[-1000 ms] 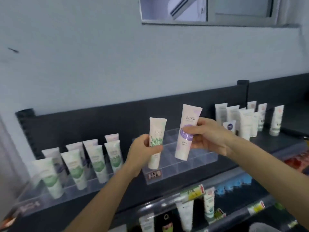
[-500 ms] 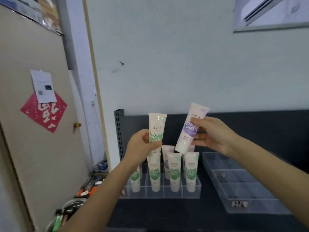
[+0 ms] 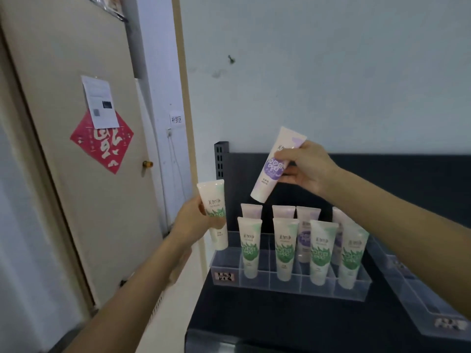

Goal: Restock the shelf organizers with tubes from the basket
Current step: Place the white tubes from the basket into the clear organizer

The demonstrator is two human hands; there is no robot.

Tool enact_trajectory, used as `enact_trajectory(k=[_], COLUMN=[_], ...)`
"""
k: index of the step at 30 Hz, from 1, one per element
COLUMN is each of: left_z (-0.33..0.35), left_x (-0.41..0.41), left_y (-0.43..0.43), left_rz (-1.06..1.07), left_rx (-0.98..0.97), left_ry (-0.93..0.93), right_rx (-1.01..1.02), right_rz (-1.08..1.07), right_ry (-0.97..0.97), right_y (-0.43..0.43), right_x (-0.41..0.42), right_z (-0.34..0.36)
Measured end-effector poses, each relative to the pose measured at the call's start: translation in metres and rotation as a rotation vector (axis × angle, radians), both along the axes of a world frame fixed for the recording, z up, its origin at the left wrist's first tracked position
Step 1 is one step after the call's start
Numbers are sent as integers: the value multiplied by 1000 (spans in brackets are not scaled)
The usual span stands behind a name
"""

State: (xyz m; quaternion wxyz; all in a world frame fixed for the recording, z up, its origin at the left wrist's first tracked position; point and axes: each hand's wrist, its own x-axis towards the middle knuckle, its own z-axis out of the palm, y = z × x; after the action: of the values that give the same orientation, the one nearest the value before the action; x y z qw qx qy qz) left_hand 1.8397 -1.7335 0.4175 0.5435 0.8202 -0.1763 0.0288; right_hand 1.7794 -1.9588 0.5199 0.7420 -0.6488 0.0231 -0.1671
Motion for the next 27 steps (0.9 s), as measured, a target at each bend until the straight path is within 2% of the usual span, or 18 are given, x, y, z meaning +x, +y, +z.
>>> enact_trajectory(k=[5,13,16,22,27], left_z=[-24,-55,-59,-62,-65], left_x=[12,26,30,37,40], left_y=[3,6,7,7,10], left_rz=[-121,-199,-218,-241,-244], left_rx=[100,157,196,189,187], left_ry=[57,130,98,74,107], right_rx=[-68,-368,-613,-1245,-1464], right_rz=[-1,46,38,71,145], right_ry=[44,110,126,155,241], right_y=[22,58,65,76,79], right_x=[34,78,89,102,110], right_z=[-8,-25,-30,-39,-50])
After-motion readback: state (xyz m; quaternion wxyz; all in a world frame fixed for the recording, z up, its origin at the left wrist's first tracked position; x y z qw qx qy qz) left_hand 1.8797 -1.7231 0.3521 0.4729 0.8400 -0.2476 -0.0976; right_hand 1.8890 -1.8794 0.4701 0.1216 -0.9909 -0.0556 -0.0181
